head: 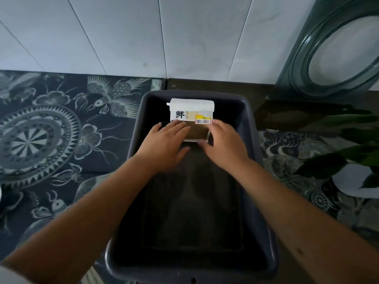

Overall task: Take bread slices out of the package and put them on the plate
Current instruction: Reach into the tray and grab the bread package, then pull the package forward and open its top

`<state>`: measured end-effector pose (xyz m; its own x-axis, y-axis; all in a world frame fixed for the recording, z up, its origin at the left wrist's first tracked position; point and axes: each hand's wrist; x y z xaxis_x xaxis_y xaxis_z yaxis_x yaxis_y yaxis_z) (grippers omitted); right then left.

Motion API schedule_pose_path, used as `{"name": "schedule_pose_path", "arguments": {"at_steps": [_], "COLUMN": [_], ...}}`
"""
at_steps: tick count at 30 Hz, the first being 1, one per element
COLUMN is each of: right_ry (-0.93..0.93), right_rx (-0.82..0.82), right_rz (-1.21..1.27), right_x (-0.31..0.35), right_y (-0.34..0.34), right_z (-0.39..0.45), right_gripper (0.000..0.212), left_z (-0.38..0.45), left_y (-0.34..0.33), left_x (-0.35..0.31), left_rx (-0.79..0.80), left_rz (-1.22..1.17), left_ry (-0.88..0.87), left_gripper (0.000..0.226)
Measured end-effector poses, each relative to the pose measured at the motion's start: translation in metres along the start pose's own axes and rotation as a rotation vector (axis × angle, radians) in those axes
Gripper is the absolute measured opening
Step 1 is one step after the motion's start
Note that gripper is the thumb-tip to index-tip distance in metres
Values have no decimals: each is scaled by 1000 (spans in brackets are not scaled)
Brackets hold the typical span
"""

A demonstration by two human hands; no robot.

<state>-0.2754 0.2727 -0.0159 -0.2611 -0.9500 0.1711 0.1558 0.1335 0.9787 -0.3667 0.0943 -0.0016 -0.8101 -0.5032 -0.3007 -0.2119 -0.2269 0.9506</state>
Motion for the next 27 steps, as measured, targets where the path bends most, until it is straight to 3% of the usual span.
{"name": "schedule_pose_path", "arguments": {"at_steps": [3,5,10,14,27], "right_ry": [44,116,278,344,403], "right_rx": [-137,-131,-111,-132,-84], "right_rz": [-30,-128,-309,-339,-408], "right_x": [-8,-12,-20,-21,-21], "right_y": [-2,-6,-18,-24,-33], "right_z": [48,72,110,126,135], "right_gripper": [46,44,30,16,23], "left_z": [42,65,103,123,128], "left_y": [0,-2,-17,-21,-18], "left_x": [21,35,61,71,73], "left_rx": [-126,-138,-16,31,49], "left_rz": [12,46,173,221,192], "left_ry": [-103,-113,-110,-134,-99], "left_gripper": [50,49,55,44,30]}}
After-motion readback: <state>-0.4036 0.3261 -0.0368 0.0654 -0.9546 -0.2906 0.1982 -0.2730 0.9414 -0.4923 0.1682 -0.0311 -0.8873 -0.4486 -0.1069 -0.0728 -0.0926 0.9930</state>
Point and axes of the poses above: each hand's wrist, its own z-axis towards the middle knuckle, its own y-axis out of the back of the hand, x = y × z, and after that the axes turned 9 degrees about -z, right-handed
